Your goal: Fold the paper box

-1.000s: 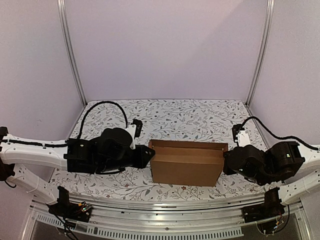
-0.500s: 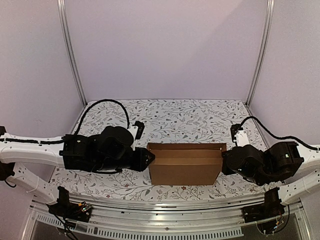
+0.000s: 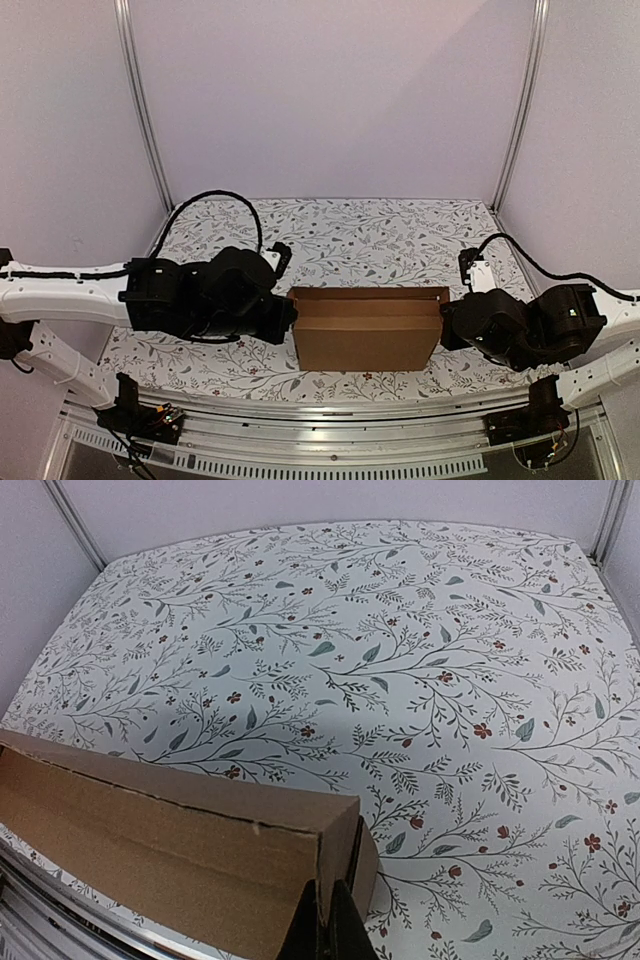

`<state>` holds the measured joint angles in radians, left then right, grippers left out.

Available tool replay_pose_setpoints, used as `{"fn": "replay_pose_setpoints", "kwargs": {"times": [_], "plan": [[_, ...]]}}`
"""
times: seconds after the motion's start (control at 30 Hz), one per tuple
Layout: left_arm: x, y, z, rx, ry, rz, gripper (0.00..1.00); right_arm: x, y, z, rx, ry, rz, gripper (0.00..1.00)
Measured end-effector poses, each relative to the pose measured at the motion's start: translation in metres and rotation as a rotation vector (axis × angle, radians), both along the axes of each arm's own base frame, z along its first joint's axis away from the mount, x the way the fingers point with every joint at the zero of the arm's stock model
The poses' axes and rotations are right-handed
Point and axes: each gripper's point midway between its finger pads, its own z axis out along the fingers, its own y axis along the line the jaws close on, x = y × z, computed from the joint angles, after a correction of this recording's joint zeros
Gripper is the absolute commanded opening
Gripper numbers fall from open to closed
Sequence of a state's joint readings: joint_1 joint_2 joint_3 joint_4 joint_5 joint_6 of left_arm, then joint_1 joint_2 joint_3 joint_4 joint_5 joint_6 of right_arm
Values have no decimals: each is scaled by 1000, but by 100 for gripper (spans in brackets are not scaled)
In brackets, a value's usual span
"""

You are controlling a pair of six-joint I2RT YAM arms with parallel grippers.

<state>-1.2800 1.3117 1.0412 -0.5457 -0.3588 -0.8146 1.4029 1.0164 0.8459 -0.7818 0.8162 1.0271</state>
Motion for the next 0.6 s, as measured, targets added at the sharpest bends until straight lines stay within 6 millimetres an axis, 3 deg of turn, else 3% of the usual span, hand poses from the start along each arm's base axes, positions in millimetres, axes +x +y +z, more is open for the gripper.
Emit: {"fn": "replay_pose_setpoints", "kwargs": {"times": [0.47,0.6], "plan": [[5,-2,-6,16,-14,18,0,1,0,-1,3,-5,-4,0],[10,-3,-8,3,-33,39,0,1,-2,-11,-14,-4,-7,0]]}}
